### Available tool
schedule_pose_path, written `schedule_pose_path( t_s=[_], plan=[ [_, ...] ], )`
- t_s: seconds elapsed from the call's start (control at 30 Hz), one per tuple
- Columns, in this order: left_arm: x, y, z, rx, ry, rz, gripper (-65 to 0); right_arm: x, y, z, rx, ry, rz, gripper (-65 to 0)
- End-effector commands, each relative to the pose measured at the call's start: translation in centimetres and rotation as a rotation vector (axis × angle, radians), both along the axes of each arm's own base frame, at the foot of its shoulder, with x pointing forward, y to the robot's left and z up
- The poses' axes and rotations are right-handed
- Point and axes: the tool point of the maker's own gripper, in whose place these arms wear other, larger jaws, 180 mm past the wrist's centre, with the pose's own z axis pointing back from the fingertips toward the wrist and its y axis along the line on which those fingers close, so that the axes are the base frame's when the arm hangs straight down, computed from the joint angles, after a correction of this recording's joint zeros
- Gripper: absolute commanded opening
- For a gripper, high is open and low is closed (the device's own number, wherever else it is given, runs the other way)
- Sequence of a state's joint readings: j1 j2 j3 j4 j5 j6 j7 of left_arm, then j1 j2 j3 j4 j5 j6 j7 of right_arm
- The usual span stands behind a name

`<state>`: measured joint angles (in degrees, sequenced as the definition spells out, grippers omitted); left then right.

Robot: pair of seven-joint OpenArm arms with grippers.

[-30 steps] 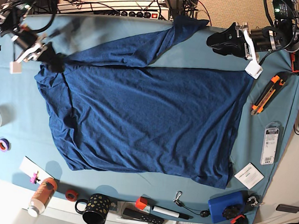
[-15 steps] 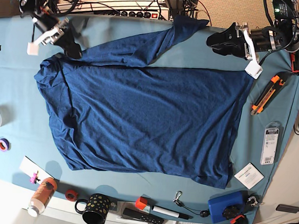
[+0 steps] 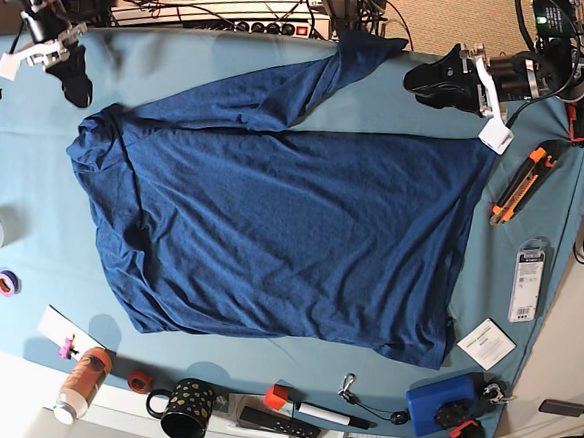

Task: Layout the t-shirt on the table in an organized manner, then fold the t-shirt properly
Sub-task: 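Release the shirt corner and raise the right gripper away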

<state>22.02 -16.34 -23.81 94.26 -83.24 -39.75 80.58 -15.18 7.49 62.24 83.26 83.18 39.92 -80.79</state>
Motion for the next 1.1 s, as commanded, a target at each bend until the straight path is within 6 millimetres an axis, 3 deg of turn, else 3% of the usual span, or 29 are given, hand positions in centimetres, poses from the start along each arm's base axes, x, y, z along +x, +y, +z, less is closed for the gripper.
schedule_pose_path(
  t_s=[0.0,0.4,0.53,0.9,1.07],
  plan=[
    [0.6,0.2,1.0,-0.017,-0.036,0.01,-34.4,0.4,-0.6,0.9,-0.03,-0.022,-0.001,-39.3],
    [0.6,0.2,1.0,-0.018,-0.036,0.01,-34.4,0.6,5.4,-3.3,0.002,0.145,0.218,-39.3],
    [0.6,0.2,1.0,-0.018,-0.036,0.01,-34.4,0.0,6.3,-5.1,0.007,0.233,0.232,-39.3],
    [0.6,0.2,1.0,-0.018,-0.036,0.01,-34.4,-0.3,9.3,-6.2,0.098,0.23,0.212,-39.3],
    [0.6,0.2,1.0,-0.017,-0.036,0.01,-34.4,-1.2,9.9,-7.8,0.103,0.318,0.202,-39.3]
  ],
)
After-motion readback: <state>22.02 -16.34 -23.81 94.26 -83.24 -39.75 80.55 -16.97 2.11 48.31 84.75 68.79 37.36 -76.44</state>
